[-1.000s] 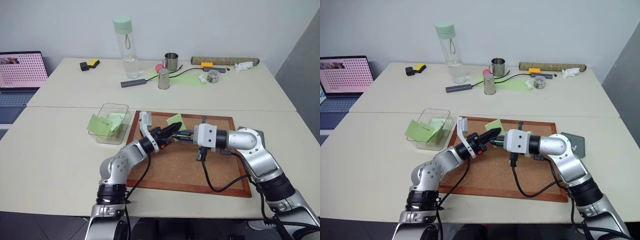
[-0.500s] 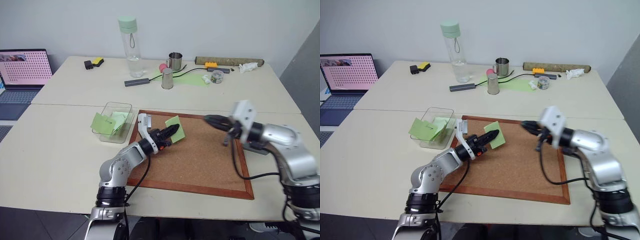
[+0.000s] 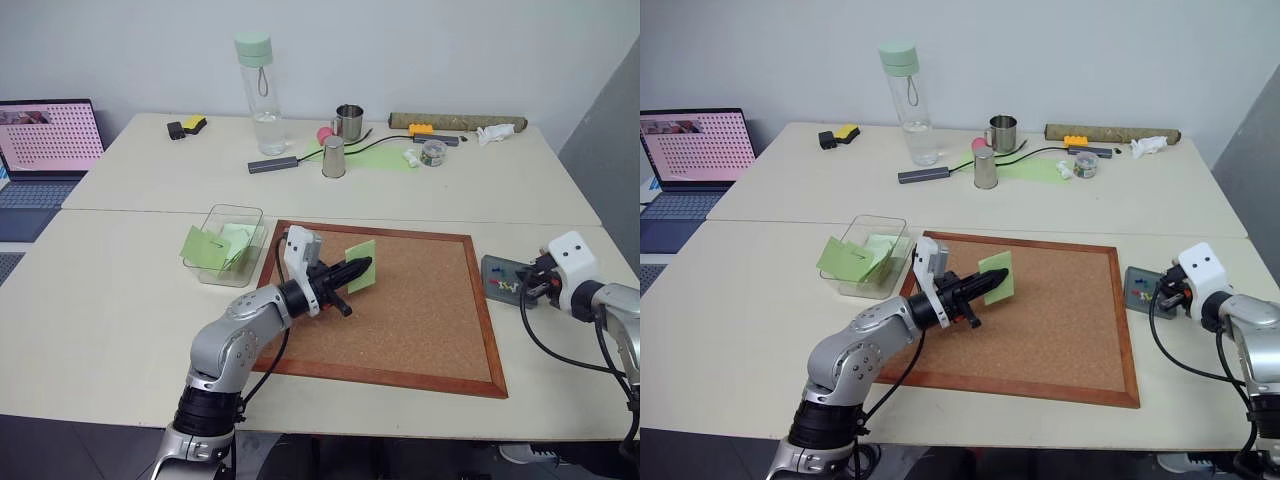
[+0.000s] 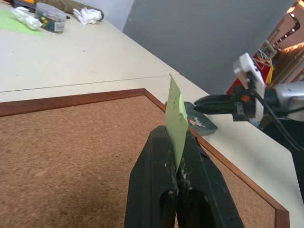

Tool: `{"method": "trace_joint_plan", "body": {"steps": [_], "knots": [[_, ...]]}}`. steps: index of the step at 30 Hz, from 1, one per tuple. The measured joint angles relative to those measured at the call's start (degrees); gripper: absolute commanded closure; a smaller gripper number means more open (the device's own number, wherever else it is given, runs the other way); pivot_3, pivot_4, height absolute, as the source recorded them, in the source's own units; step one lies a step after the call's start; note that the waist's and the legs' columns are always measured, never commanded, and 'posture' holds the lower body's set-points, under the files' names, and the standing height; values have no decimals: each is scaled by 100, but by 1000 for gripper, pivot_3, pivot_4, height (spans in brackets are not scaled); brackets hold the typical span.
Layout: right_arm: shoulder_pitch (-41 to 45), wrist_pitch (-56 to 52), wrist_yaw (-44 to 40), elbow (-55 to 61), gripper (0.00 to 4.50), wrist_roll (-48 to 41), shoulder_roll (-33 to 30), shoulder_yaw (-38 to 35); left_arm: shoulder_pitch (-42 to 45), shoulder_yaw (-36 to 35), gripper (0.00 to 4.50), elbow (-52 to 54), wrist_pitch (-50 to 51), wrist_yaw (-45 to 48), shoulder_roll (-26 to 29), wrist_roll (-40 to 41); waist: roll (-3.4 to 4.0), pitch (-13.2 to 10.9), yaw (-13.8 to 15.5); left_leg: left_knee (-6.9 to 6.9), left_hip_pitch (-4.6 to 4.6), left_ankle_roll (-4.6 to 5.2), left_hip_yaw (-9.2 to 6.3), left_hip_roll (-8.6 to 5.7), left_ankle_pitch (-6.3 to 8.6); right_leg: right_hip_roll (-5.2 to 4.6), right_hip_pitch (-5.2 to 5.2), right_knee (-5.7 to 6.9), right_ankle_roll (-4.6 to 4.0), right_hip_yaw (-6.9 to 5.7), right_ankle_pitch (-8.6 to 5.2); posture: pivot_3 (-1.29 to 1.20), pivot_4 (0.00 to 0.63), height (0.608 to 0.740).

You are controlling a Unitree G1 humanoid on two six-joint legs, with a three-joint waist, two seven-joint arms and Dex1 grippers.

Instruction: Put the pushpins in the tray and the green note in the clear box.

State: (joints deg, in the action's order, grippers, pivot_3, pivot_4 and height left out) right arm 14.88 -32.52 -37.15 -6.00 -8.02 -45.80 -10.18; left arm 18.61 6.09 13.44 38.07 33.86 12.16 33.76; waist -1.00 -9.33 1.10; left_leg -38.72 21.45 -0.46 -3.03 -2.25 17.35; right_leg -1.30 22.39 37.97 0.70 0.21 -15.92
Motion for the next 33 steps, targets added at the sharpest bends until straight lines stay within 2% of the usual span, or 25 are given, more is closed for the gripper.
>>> {"method": "trace_joint_plan", "body": {"steps": [10,17,20,23,29,33], "knots": [[21,-153,-179,265,953,-256,6,-9,-75,25,4500,250,1,-88,118,-16,2,-2,2,0,1,3,-1,0,2,1,0,0,1,-1,-1,0,150,740],[68,398,-1506,1551,953,-912,-604,-14,-136,-528,4500,985,155,-501,469,35,8,-6,-12,-1,0,11,-6,2,6,3,-2,-2,2,-5,-1,0,150,740],[679,132,-1953,2121,953,-1614,-574,83,-236,-841,4500,1275,210,-826,654,1,9,-14,-49,-2,-1,11,-6,2,6,3,-2,0,3,-4,0,0,150,740],[1402,-335,-2093,2631,953,-2306,-542,89,-185,-1239,4500,1286,110,-1343,724,-304,7,-14,-40,-2,0,12,-26,3,7,3,-7,-6,2,-23,0,0,150,740],[1509,-659,-2146,2775,953,-2623,-321,513,-173,-2096,4500,796,-403,-2191,938,-1039,0,-13,40,-11,35,-1,-40,-1,0,-7,9,-23,2,-41,2,0,150,740],[1666,-755,-2152,2870,953,-2750,-234,728,-64,-2231,4500,298,-615,-2322,1146,-1370,0,-13,44,-11,40,-2,-53,-3,-1,-10,11,-22,1,-57,3,0,150,740]]}}
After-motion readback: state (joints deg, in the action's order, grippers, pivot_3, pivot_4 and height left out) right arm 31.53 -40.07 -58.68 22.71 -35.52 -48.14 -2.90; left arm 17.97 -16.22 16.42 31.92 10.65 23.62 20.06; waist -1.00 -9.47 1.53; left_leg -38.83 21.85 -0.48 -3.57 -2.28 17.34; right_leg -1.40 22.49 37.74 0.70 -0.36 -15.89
